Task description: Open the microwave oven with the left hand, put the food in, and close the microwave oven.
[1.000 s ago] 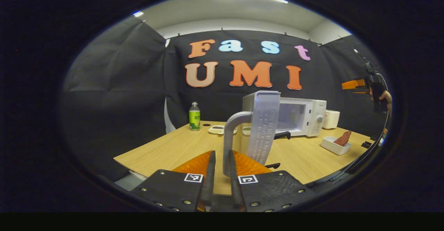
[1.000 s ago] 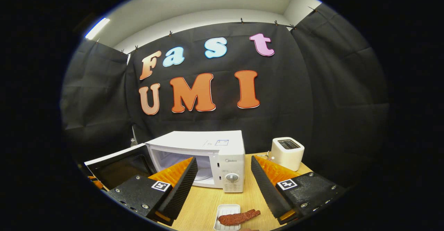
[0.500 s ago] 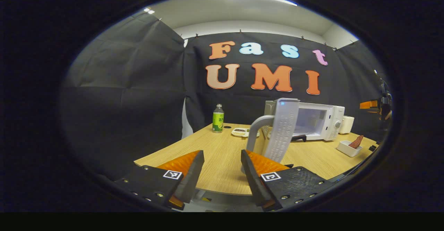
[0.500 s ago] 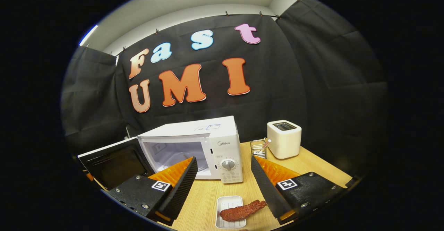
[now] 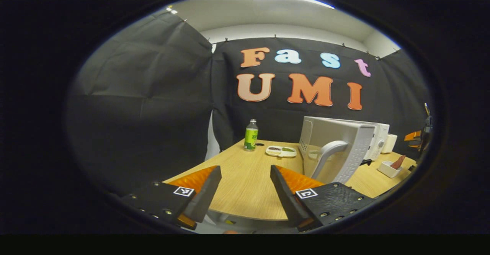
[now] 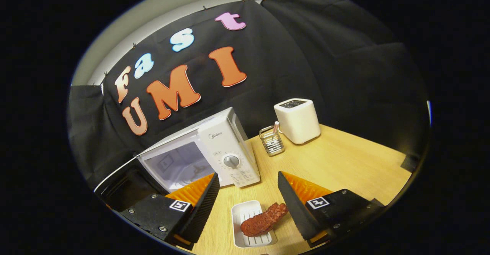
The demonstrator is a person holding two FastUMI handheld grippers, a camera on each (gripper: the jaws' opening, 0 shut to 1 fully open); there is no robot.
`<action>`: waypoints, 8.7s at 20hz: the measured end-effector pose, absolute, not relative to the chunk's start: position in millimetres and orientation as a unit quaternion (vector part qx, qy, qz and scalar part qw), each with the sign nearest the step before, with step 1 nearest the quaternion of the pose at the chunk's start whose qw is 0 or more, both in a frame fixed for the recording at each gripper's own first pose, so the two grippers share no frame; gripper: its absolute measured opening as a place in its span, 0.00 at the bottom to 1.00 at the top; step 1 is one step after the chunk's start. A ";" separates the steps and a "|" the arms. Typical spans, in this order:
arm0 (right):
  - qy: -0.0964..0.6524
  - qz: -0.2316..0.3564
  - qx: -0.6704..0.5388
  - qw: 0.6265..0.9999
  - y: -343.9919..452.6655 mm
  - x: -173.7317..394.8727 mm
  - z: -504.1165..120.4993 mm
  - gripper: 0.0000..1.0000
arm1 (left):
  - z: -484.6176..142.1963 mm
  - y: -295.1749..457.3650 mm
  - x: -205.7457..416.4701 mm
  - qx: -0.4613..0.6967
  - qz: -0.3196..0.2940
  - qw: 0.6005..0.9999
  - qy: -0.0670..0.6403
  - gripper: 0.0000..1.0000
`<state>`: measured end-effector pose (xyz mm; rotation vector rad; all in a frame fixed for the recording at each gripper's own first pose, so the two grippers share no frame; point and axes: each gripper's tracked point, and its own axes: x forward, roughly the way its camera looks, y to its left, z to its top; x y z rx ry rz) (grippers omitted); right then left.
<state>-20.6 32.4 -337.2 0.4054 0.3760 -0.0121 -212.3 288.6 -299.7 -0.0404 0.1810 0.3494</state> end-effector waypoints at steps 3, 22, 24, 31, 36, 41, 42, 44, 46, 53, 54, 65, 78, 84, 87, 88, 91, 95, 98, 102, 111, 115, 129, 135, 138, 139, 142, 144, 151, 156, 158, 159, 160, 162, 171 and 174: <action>0.208 -0.015 0.241 0.948 25.0 -23.6 -360.4 0.95 | -294.1 290.5 -205.4 -0.009 0.171 0.981 0.087 0.80; 0.265 -0.032 0.395 0.879 22.1 -34.8 -423.6 0.15 | -286.9 288.5 -190.6 -0.012 0.163 0.982 0.092 0.80; 0.265 -0.030 0.382 0.885 23.7 -37.2 -419.1 0.11 | -287.5 287.4 -191.6 -0.015 0.162 0.982 0.092 0.80; 0.216 -0.044 0.386 0.896 13.5 -24.7 -367.8 0.08 | -289.5 289.6 -190.1 -0.026 0.165 0.982 0.091 0.80; 0.189 -0.002 0.386 0.903 49.0 -9.5 -318.9 0.08 | -293.6 284.1 -186.2 -0.026 0.159 0.983 0.093 0.80; 0.179 0.040 0.397 0.899 109.8 10.0 -292.2 0.08 | -297.1 278.1 -179.8 -0.030 0.140 0.985 0.096 0.81; 0.180 0.051 0.399 0.898 125.8 14.5 -288.4 0.08 | -297.1 278.8 -178.8 -0.030 0.139 0.985 0.095 0.81; 0.177 0.063 0.406 0.894 152.0 24.3 -283.1 0.08 | -298.5 280.8 -175.7 -0.031 0.139 0.986 0.092 0.80; 0.182 0.064 0.411 0.891 176.6 35.0 -286.8 0.08 | -300.6 279.4 -173.0 -0.031 0.131 0.987 0.091 0.80; 0.187 0.058 0.433 0.880 251.5 73.1 -310.3 0.08 | -297.1 295.4 -164.9 -0.024 0.128 0.988 0.089 0.80; 0.187 0.054 0.435 0.879 260.7 78.9 -314.0 0.08 | -296.0 294.7 -161.8 -0.022 0.124 0.988 0.087 0.80; 0.139 -0.010 0.434 0.890 309.3 156.6 -369.6 0.08 | -303.9 289.4 -143.5 -0.039 0.095 0.991 0.089 0.81; 0.140 -0.061 0.263 0.953 276.4 187.1 -404.6 0.41 | -312.3 307.7 -143.1 -0.040 0.111 0.988 0.096 0.80; 0.111 -0.032 0.155 0.981 269.0 162.4 -366.8 0.94 | -309.3 309.6 -150.0 -0.038 0.118 0.988 0.095 0.81; 0.107 -0.001 0.099 0.989 268.2 143.4 -349.2 0.94 | -309.1 309.9 -150.7 -0.039 0.119 0.987 0.097 0.80; 0.108 0.007 0.080 0.991 265.3 136.9 -344.9 0.94 | -308.8 309.3 -150.3 -0.041 0.120 0.987 0.096 0.81; 0.111 0.032 0.052 0.992 250.4 119.6 -327.4 0.94 | -309.6 310.5 -148.4 -0.032 0.125 0.987 0.097 0.92; 0.105 0.061 0.032 0.992 224.2 96.3 -292.4 0.94 | -307.7 307.2 -145.1 -0.029 0.126 0.987 0.091 0.92; 0.098 0.065 0.030 0.993 198.2 82.4 -259.6 0.94 | -314.0 308.7 -144.3 -0.034 0.136 0.985 0.097 0.92; 0.092 0.075 0.019 0.993 162.5 63.8 -212.1 0.95 | -319.0 302.7 -144.0 -0.034 0.130 0.985 0.106 0.92; 0.003 0.050 0.026 0.998 95.0 25.2 -106.0 0.94 | -328.0 254.1 -136.5 -0.014 0.088 0.989 0.118 0.22; 0.005 0.051 0.026 0.998 79.4 13.2 -100.3 0.94 | -335.7 213.0 -142.4 -0.037 0.054 0.989 0.135 0.02; 0.018 0.027 0.015 0.999 26.7 -12.7 -98.5 0.94 | -313.0 5.3 -70.8 -0.040 -0.117 0.984 0.125 0.01; 0.018 0.021 0.022 0.999 6.7 -13.4 -102.1 0.94 | -318.6 -41.0 -18.1 -0.045 -0.117 0.983 0.132 0.01; 0.021 0.012 0.021 0.999 -4.6 -15.6 -107.4 0.94 | -319.9 -60.4 15.2 -0.035 -0.112 0.985 0.129 0.01; 0.022 0.010 0.020 1.000 -8.6 -16.9 -107.9 0.94 | -321.6 -66.3 26.9 -0.036 -0.111 0.985 0.130 0.01; 0.022 0.001 0.021 1.000 -21.2 -18.7 -108.5 0.95 | -327.4 -78.2 62.9 -0.047 -0.101 0.985 0.133 0.01; 0.023 -0.006 0.020 1.000 -30.5 -18.0 -109.0 0.95 | -331.8 -81.2 86.1 -0.045 -0.092 0.986 0.135 0.02; 0.025 -0.027 0.027 0.999 -53.7 -13.3 -115.3 0.95 | -345.0 -84.3 128.8 0.001 -0.058 0.989 0.136 0.00; 0.038 -0.026 0.031 0.998 -47.3 -11.7 -121.7 0.94 | -345.0 -82.7 131.7 0.015 -0.042 0.987 0.158 0.05; 0.039 -0.021 0.022 0.999 -42.3 -13.5 -119.7 0.94 | -321.6 -79.5 121.5 -0.006 -0.053 0.986 0.156 0.06; 0.038 -0.020 0.017 0.999 -41.1 -13.2 -117.3 0.94 | -303.8 -74.6 116.3 -0.010 -0.057 0.987 0.150 0.05; 0.035 -0.019 0.016 0.999 -39.0 -14.1 -112.7 0.94 | -284.1 -69.5 110.4 -0.009 -0.062 0.988 0.142 0.01; 0.032 -0.010 0.018 0.999 -30.2 -14.0 -104.8 0.94 | -248.0 -52.9 98.9 0.005 -0.060 0.990 0.130 0.01; 0.029 0.025 0.022 0.999 9.2 -9.7 -95.1 0.94 | -113.6 58.8 42.3 0.027 0.012 0.997 0.069 0.71; 0.029 0.039 0.024 0.999 22.8 -10.4 -92.8 0.94 | -104.4 82.1 20.0 0.014 0.029 0.996 0.087 0.85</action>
